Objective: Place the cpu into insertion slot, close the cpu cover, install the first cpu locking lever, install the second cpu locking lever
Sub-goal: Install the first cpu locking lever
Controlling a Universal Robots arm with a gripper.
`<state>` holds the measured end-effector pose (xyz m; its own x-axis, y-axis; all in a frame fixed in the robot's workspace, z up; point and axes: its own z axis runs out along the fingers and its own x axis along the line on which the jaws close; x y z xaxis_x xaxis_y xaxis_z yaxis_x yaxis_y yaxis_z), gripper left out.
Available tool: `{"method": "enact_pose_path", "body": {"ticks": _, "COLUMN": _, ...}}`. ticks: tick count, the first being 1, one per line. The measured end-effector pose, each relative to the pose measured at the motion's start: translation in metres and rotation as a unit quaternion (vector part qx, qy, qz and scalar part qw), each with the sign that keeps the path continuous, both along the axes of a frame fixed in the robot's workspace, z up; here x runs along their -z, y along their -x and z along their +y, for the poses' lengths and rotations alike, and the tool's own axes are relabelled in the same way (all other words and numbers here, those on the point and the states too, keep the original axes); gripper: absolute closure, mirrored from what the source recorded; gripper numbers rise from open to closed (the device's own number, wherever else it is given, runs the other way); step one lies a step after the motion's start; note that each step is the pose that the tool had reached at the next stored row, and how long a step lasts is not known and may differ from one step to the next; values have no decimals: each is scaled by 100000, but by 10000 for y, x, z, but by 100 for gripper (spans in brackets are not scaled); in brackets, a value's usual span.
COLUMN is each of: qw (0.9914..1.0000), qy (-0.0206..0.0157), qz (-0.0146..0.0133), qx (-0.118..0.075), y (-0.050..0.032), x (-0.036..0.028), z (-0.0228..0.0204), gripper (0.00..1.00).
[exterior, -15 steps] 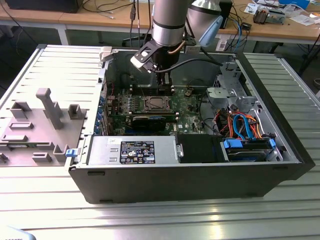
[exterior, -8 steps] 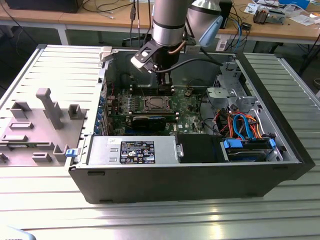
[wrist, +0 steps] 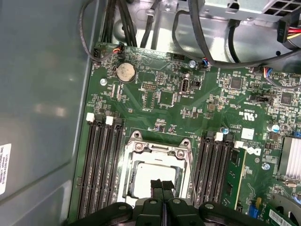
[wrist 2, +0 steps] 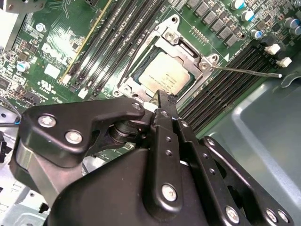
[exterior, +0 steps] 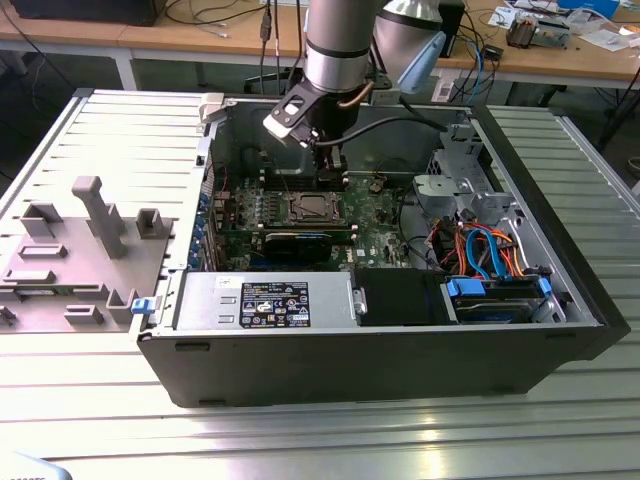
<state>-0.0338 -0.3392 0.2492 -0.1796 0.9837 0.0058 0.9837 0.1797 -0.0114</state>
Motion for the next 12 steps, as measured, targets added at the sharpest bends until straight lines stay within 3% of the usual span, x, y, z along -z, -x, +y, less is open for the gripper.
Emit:
{"method": "enact_pose_path", "body": {"ticks": 8, "qw": 99969, "qy": 1, "qz": 1, "qx": -2492, "y": -2, "x": 0, "z": 0, "gripper": 89}}
{"method": "enact_pose_path", "body": {"ticks": 12, "qw": 99862, "qy": 1, "qz": 1, "qx": -5246, "y": -2, "x": 0, "z": 0, "gripper": 89}}
